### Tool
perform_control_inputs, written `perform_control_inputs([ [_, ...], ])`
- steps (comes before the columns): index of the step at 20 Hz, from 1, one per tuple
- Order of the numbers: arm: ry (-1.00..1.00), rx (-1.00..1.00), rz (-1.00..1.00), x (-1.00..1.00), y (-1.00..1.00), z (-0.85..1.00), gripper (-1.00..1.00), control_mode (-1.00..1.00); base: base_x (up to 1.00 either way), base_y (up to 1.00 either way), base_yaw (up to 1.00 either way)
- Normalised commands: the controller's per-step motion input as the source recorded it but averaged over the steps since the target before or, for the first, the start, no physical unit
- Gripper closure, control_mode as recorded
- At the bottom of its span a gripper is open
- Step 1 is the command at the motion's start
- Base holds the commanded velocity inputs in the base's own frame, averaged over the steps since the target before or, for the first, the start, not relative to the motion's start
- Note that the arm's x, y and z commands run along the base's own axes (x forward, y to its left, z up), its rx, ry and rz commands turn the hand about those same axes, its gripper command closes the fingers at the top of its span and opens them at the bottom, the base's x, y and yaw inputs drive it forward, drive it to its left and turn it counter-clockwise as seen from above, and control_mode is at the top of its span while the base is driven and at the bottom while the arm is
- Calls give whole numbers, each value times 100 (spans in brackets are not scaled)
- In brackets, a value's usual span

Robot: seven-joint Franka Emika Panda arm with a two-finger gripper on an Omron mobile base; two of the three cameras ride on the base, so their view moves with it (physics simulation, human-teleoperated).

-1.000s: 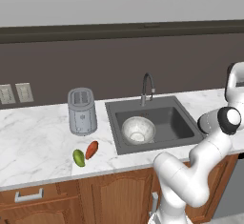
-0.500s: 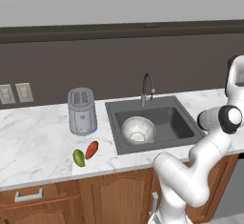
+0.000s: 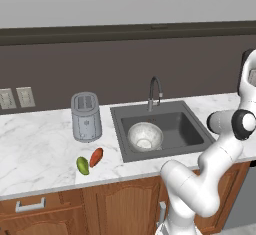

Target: Remove the sweet potato and mango from the sink. Then move the bowl and cup from the counter to the sink for washing.

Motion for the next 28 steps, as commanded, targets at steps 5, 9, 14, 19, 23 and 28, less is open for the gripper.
perform_control_inputs([
  [5, -18, 0, 0, 7, 33, 6, 100, -100, 0, 0, 0],
  [9, -21, 0, 0, 8, 32, 0, 100, -100, 0, 0, 0],
  [14, -18, -1, 0, 11, 31, -2, 100, -100, 0, 0, 0],
  [19, -8, -10, 0, 8, 32, -12, 100, -100, 0, 0, 0],
  [23, -2, -19, -2, 6, 42, -24, 100, -100, 0, 0, 0],
  [28, -5, -20, -6, 2, 48, -26, 100, -100, 0, 0, 0],
])
